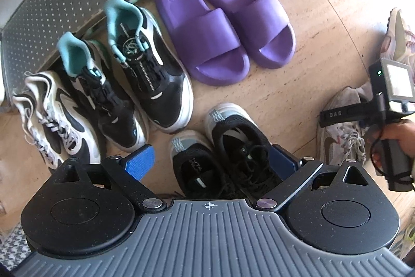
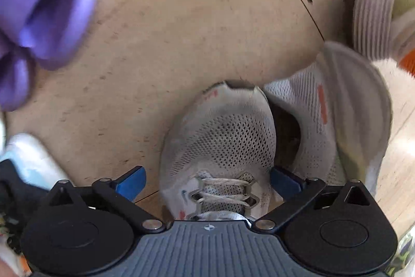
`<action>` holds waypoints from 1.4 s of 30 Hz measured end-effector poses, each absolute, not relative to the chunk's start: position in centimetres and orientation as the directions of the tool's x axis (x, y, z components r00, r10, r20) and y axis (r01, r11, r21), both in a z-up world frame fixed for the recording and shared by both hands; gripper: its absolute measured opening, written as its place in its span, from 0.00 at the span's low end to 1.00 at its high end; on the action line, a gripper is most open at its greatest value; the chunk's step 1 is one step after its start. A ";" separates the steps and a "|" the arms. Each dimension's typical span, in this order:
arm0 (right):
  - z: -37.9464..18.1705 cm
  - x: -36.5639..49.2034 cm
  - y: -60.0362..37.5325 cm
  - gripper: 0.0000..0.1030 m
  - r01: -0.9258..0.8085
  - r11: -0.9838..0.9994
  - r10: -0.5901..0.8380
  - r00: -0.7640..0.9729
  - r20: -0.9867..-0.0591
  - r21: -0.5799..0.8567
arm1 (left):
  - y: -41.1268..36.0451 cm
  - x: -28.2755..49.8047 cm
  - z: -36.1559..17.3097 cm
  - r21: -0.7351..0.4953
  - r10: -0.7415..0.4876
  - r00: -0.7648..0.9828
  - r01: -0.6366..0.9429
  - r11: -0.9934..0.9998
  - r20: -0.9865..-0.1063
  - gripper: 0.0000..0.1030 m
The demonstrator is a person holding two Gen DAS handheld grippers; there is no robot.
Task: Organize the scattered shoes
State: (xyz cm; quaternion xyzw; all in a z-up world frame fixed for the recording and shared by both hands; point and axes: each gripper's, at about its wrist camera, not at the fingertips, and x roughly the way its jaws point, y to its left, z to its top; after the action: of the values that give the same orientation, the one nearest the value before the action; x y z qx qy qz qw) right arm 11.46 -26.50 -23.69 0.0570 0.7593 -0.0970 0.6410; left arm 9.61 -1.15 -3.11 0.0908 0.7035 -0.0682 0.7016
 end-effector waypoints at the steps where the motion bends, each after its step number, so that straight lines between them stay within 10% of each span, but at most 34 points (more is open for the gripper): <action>1: -23.7 11.2 -26.2 0.96 0.187 0.979 -0.048 -0.157 -0.986 -0.077 | -1.1 9.6 -3.1 0.035 0.035 0.004 0.226 0.973 -0.999 0.95; 11: -14.3 11.2 -28.8 0.79 0.479 0.857 0.174 0.082 -0.981 0.192 | -1.1 9.8 -0.8 0.027 0.010 0.078 0.218 0.976 -0.997 0.95; 16: -11.4 8.2 -33.6 0.93 0.806 0.447 0.353 0.240 -0.904 0.389 | -1.2 9.6 -0.5 0.018 0.000 0.079 0.226 0.974 -0.997 0.95; 24: -7.0 7.5 -30.5 0.96 0.611 0.736 0.340 0.037 -0.940 0.291 | -3.9 7.6 -2.5 -0.039 -0.058 0.057 0.297 0.954 -0.997 0.91; 29: -1.4 11.4 -32.0 0.96 0.414 0.823 0.341 0.187 -0.921 0.389 | -5.6 8.7 -6.8 -0.228 -0.228 0.000 -0.018 0.974 -0.974 0.87; 37: -2.6 13.0 -38.1 0.96 0.420 0.753 0.372 0.363 -0.854 0.506 | -9.9 9.5 -15.8 -0.186 -0.260 -0.067 -0.533 0.826 -0.963 0.80; 42: -3.1 14.6 -39.0 0.96 0.516 0.597 0.486 0.376 -0.789 0.614 | -12.4 10.8 -17.8 -0.098 -0.152 -0.077 -0.474 0.875 -0.985 0.72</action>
State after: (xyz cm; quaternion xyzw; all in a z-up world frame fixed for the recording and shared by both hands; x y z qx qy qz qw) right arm 14.64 -39.03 -3.06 0.4486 0.5584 -0.0108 0.6977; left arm 10.78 -12.44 -17.84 -0.2163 0.7230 0.1250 0.6441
